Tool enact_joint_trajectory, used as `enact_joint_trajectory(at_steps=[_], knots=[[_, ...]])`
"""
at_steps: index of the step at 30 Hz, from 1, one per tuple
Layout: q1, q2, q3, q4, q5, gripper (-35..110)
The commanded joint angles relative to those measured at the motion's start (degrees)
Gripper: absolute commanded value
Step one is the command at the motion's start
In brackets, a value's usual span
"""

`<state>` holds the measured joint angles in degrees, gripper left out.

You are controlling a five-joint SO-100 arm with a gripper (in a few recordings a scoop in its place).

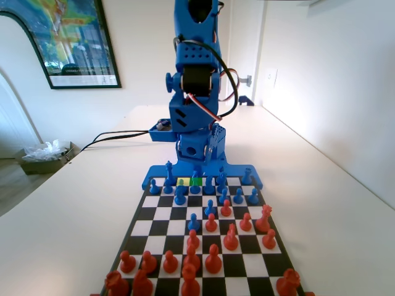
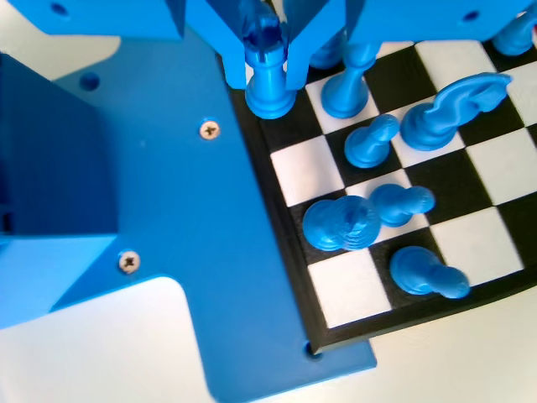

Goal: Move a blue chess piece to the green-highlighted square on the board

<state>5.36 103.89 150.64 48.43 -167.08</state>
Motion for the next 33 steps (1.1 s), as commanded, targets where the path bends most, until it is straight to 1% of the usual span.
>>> enact_joint_trajectory(at_steps=[1, 12, 33], knots=[[1.14, 0.26, -0.88, -0.79, -5.27, 1], [2.81, -2.55, 0.09, -5.71, -6.06, 1], [2.55, -2.64, 4.83, -10.37, -7.29, 1]])
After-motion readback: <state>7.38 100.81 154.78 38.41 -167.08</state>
